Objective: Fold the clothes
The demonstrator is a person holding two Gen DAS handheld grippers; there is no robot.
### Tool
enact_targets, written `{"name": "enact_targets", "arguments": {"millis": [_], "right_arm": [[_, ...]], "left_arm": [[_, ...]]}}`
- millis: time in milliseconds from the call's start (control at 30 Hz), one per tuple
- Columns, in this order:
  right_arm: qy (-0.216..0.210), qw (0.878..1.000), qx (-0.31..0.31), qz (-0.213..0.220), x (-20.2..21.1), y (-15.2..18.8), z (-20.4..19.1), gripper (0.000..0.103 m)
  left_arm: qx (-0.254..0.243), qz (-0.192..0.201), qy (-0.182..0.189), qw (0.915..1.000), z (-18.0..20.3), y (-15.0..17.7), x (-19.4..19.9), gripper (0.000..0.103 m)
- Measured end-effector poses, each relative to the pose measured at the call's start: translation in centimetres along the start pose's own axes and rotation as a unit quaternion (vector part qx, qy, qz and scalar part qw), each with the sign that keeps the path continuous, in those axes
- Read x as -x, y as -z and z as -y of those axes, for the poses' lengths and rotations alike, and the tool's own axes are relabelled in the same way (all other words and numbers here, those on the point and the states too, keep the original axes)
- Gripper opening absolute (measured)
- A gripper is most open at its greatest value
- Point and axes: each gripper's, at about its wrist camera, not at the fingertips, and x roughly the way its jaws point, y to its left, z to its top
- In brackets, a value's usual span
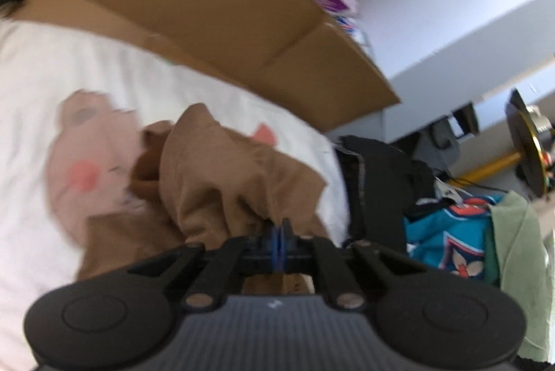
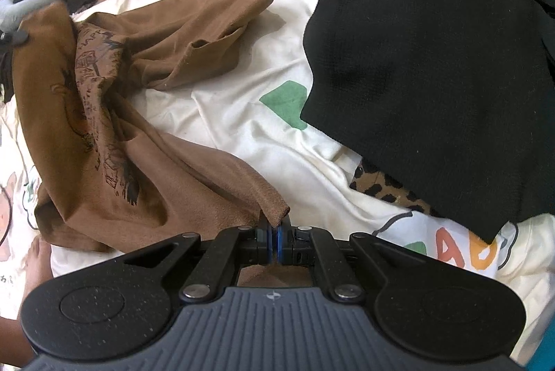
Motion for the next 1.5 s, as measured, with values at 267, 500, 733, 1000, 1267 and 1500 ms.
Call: {"name": "enact_targets", "arguments": {"millis": [267, 500, 733, 1000, 1267, 1500], "right_arm": [[-0.004, 1.0, -0.008, 0.002, -0.2, 0.2, 0.4, 0.0], [-0.007, 1.0, -0.016, 0.005, -0.3, 0.6, 0.6, 0.0], [-0.008, 1.0, -0.021, 0.006, -0.5, 0.8, 0.6, 0.0], [-0.012, 1.0, -0.026, 0.007, -0.7, 1.1, 0.5, 0.001], [-0.012, 1.0, -0.025, 0.006, -0.8, 1.1, 0.4, 0.001], [-0.012, 1.0, -0.023, 0.006, -0.8, 1.0, 0.3, 0.001]], "left_arm": [[-0.027, -0.019, 0.03, 0.999, 4.2, -1.4, -4.9, 0.002], [-0.037, -0.046, 0.04, 0.9975, 6.1, -0.2, -9.2, 0.002], [-0.035, -0.086, 0.025, 0.9953, 6.2, 1.9, -13.6, 0.002], [-0.057, -0.088, 0.001, 0.9945, 5.0, 2.3, -10.3, 0.024], [-0.072, -0.105, -0.054, 0.9904, 2.6, 4.0, -5.8, 0.024], [-0.079, -0.128, -0.078, 0.9855, 0.0, 7.3, -2.9, 0.035]]}}
